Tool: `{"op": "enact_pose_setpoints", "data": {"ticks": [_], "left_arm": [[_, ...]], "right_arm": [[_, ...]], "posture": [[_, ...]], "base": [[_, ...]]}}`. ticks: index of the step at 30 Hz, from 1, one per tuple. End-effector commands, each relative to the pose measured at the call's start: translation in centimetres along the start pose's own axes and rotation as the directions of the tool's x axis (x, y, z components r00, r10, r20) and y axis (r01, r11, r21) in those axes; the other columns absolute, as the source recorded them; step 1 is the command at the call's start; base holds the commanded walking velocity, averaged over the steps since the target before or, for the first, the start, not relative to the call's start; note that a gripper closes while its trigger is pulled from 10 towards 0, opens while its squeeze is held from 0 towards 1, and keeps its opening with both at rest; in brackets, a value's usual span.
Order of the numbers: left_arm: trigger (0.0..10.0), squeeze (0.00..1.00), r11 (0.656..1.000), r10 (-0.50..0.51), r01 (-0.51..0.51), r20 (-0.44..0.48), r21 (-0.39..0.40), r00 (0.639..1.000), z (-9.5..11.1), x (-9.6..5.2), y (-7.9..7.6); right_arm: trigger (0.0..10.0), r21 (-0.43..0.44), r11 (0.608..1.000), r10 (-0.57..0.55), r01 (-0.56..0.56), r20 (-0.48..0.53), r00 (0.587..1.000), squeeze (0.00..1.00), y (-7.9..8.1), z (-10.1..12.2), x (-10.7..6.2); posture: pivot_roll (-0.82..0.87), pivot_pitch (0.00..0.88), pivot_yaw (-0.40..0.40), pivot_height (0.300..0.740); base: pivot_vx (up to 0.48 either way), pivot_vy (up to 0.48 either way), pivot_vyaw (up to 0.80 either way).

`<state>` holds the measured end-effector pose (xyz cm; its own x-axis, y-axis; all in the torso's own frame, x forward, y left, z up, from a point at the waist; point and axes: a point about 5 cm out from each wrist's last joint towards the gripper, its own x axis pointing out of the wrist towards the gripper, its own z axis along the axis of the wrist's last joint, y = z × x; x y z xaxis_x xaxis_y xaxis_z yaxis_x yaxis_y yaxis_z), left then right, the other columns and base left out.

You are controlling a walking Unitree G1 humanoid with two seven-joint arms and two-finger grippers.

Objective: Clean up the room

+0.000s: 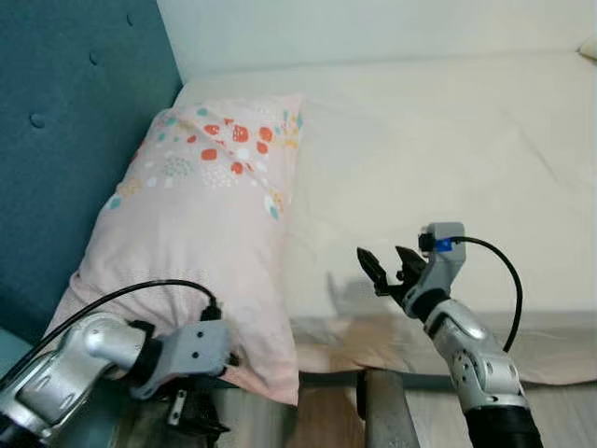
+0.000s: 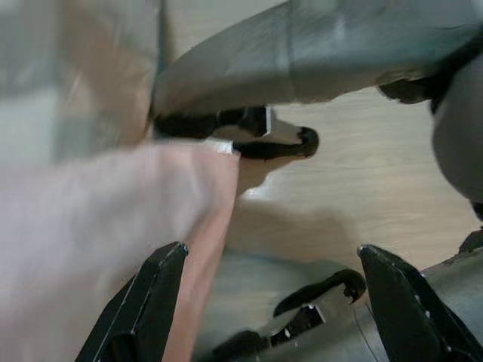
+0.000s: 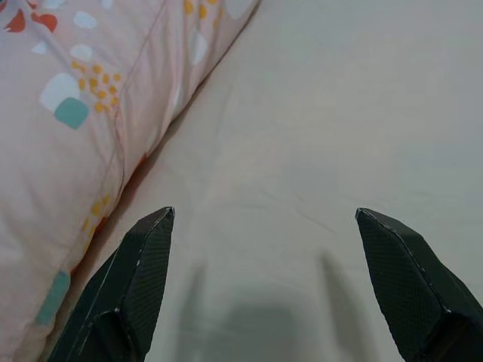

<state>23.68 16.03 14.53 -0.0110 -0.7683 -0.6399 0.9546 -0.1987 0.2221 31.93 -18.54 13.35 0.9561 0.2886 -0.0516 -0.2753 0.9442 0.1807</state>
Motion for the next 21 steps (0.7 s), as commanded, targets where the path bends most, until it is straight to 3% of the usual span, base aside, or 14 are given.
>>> {"op": "enact_pose_setpoints", "data": {"ticks": [1,5,6,7,10,11,12,15,17,18,19,20,21], "left_arm": [[10.0,0.00,0.998,-0.052,0.053,-0.019,0.041,0.998,-0.1,1.1,-0.1],[10.0,0.00,0.993,-0.022,0.031,-0.078,0.116,0.997,-0.5,2.1,0.9],[10.0,0.00,0.979,0.048,0.000,-0.228,0.206,0.972,-2.0,2.7,2.2],[10.0,0.00,0.979,0.048,0.000,-0.228,0.206,0.972,-2.0,2.7,2.2],[10.0,0.00,0.952,0.158,-0.030,-0.409,0.303,0.899,-4.0,2.6,4.0],[10.0,0.00,0.952,0.158,-0.030,-0.409,0.303,0.899,-4.0,2.6,4.0],[10.0,0.00,0.937,0.220,-0.042,-0.492,0.347,0.842,-5.1,1.9,5.3],[10.0,0.00,0.931,0.242,-0.047,-0.517,0.362,0.821,-5.4,1.5,5.8],[10.0,0.00,0.922,0.287,-0.053,-0.587,0.383,0.757,-6.5,0.2,6.7],[10.0,0.00,0.922,0.287,-0.053,-0.587,0.383,0.757,-6.5,0.2,6.7],[10.0,0.00,0.902,0.348,-0.086,-0.596,0.423,0.723,-6.9,-0.4,7.8],[10.0,0.00,0.902,0.348,-0.086,-0.596,0.423,0.723,-6.9,-0.4,7.8],[10.0,0.00,0.881,0.395,-0.125,-0.564,0.457,0.725,-6.5,-0.2,8.5]], "right_arm": [[10.0,0.006,1.000,-0.004,0.004,-0.028,1.000,0.00,0.1,-0.6,-0.2],[10.0,0.006,1.000,-0.005,0.005,-0.028,1.000,0.00,0.1,-0.6,-0.2],[10.0,0.007,1.000,-0.008,0.008,-0.027,1.000,0.00,0.1,-0.6,-0.3],[10.0,0.007,1.000,-0.008,0.008,-0.027,1.000,0.00,0.1,-0.6,-0.3],[10.0,0.009,1.000,-0.012,0.013,-0.025,1.000,0.00,0.0,-0.6,-0.5],[10.0,0.009,1.000,-0.012,0.013,-0.025,1.000,0.00,0.0,-0.6,-0.5],[10.0,0.012,1.000,-0.017,0.017,-0.024,1.000,0.00,0.0,-0.6,-0.5],[10.0,0.014,1.000,-0.019,0.019,-0.023,1.000,0.00,0.0,-0.6,-0.5],[10.0,0.018,0.999,-0.026,0.026,-0.020,0.999,0.00,0.0,-0.7,-0.6],[10.0,0.018,0.999,-0.026,0.026,-0.020,0.999,0.00,0.0,-0.7,-0.6],[10.0,0.017,0.999,-0.033,0.033,-0.019,0.999,0.00,-0.1,-0.8,-0.8],[10.0,0.017,0.999,-0.033,0.033,-0.019,0.999,0.00,-0.1,-0.8,-0.8],[10.0,0.019,0.999,-0.037,0.037,-0.018,0.999,0.00,-0.2,-0.8,-0.9]], "posture": [[-0.10,0.183,0.068,0.520],[-0.10,0.186,0.069,0.520],[-0.11,0.187,0.070,0.520],[-0.11,0.187,0.070,0.520],[-0.11,0.187,0.070,0.520],[-0.11,0.187,0.070,0.520],[-0.11,0.186,0.080,0.520],[-0.11,0.187,0.082,0.520],[-0.12,0.186,0.090,0.520],[-0.12,0.186,0.090,0.520],[-0.12,0.183,0.094,0.520],[-0.12,0.183,0.094,0.520],[-0.12,0.182,0.096,0.520]], "base": [[0.000,0.000,0.00],[0.000,0.000,0.00],[0.000,0.000,0.00],[0.000,0.000,0.00],[0.000,0.000,0.00],[0.000,0.000,0.00],[0.000,0.000,0.00],[0.000,0.000,0.00],[0.000,0.000,0.00],[0.000,0.000,0.00],[0.000,0.000,0.00],[0.000,0.000,0.00],[0.000,0.000,0.00]]}}
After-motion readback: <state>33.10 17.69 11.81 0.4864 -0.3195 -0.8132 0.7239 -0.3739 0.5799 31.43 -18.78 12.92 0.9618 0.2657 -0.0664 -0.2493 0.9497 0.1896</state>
